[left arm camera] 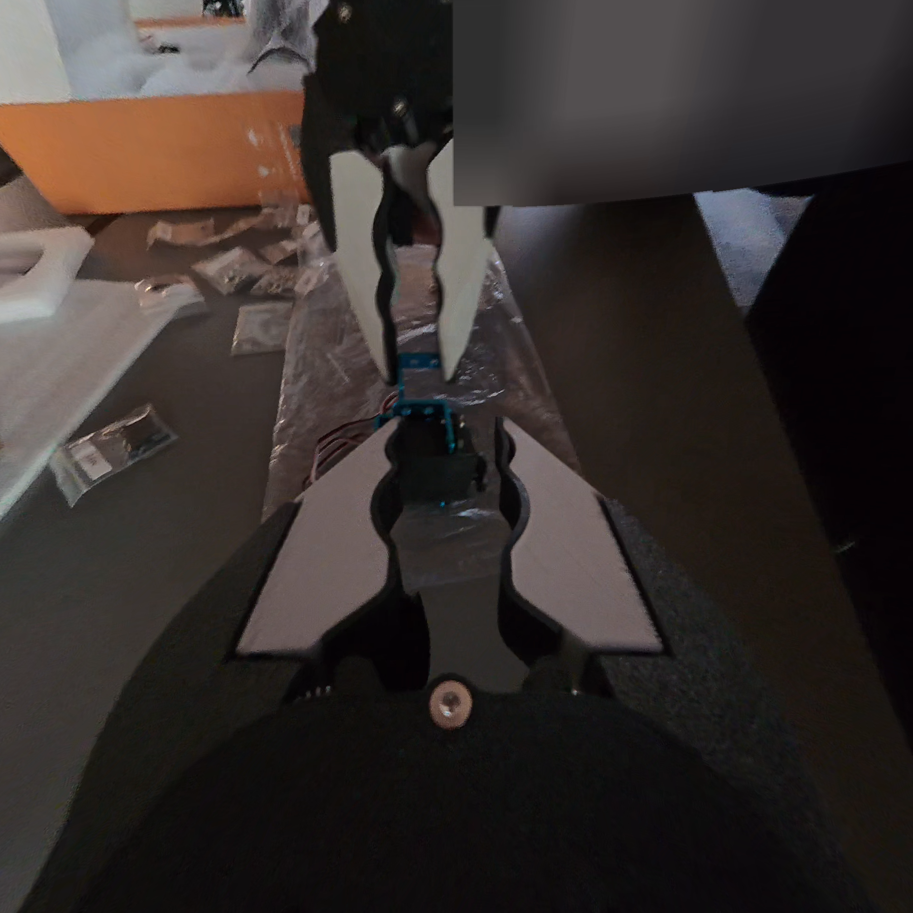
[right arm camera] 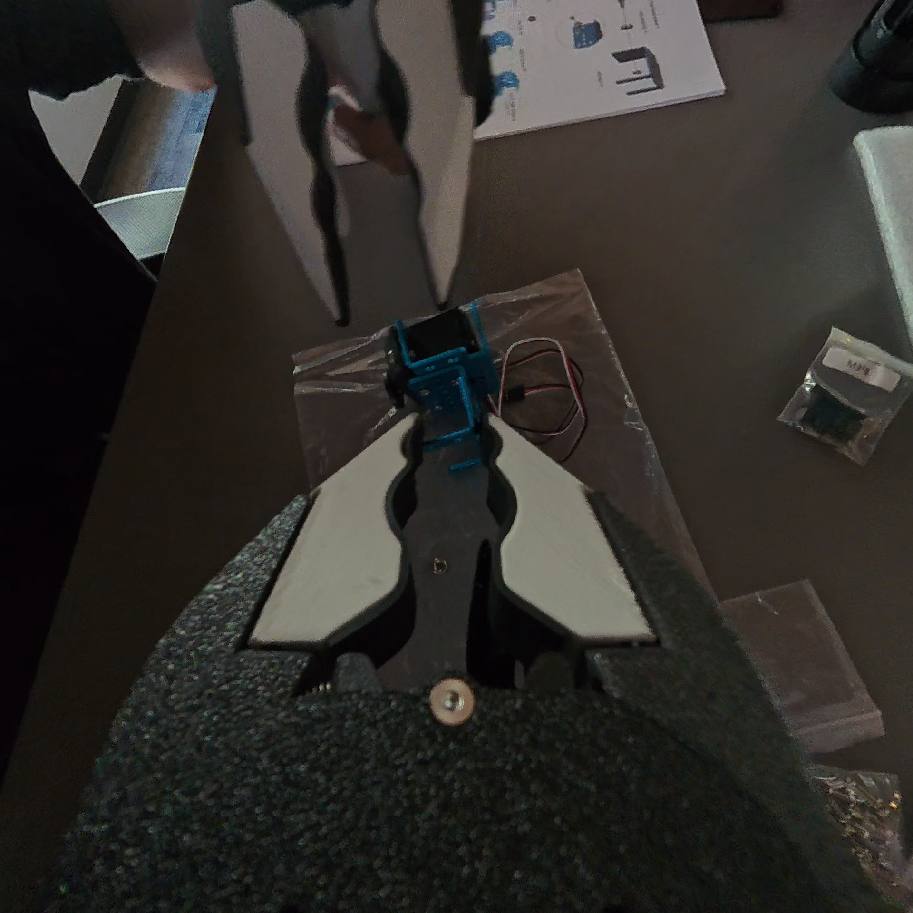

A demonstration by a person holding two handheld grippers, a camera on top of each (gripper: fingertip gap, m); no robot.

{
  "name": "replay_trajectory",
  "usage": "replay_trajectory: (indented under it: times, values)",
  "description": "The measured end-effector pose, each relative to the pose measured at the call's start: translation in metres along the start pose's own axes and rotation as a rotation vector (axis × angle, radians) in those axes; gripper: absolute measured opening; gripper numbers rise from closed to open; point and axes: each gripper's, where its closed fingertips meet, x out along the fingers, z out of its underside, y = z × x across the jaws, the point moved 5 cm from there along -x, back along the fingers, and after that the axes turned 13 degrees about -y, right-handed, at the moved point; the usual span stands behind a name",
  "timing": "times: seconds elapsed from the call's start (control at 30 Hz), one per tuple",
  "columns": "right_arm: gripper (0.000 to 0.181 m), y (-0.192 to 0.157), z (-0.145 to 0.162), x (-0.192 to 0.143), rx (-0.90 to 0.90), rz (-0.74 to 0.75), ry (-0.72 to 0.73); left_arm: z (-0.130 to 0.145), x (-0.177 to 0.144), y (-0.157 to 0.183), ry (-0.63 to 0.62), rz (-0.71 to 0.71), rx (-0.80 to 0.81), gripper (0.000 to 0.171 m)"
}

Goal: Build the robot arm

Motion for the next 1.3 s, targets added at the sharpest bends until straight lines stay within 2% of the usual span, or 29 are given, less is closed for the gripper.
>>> replay_trajectory:
  times: [0.1,0.13,0.23,0.33,0.4,0.5,0.7,0.87,0.9,0.97,1.13,1.3]
  values:
    - [0.007,0.003,-0.003,0.0,0.03,0.009,0.01,0.003,0.011,0.0,-0.074,-0.032,-0.016,0.03]
    - [0.007,0.004,-0.003,0.0,0.033,0.015,0.013,0.002,0.011,0.001,-0.074,-0.039,-0.02,0.025]
    - [0.006,0.004,-0.003,0.0,0.058,0.015,0.024,0.002,0.01,0.001,-0.1,-0.081,-0.006,0.025]
    - [0.004,0.008,-0.003,0.0,0.09,0.057,0.019,0.001,0.009,-0.004,-0.132,-0.204,0.034,0.027]
    - [0.004,0.012,-0.003,0.001,0.167,0.073,0.009,-0.002,0.006,-0.003,-0.125,-0.248,0.05,0.022]
    - [0.003,0.014,-0.004,0.002,0.217,0.074,0.011,-0.004,0.006,0.001,-0.112,-0.188,0.021,0.022]
    - [0.0,0.014,-0.006,0.002,0.18,0.093,-0.005,-0.002,0.002,-0.01,-0.093,-0.191,-0.033,0.023]
    - [0.001,0.011,-0.007,0.003,0.137,0.115,-0.017,0.003,0.005,-0.011,-0.115,-0.101,-0.081,0.035]
    - [0.001,0.01,-0.008,0.003,0.13,0.116,-0.018,0.005,0.007,-0.011,-0.119,-0.112,-0.067,0.034]
    - [0.001,0.009,-0.008,0.003,0.102,0.129,-0.026,0.006,0.006,-0.014,-0.123,-0.153,-0.038,0.02]
    - [0.001,0.003,-0.011,0.004,0.011,0.172,-0.036,0.007,0.006,-0.011,-0.115,-0.093,-0.041,0.014]
    - [0.001,-0.004,-0.013,0.006,-0.002,0.174,-0.044,0.008,0.01,-0.006,-0.126,-0.112,0.036,0.01]
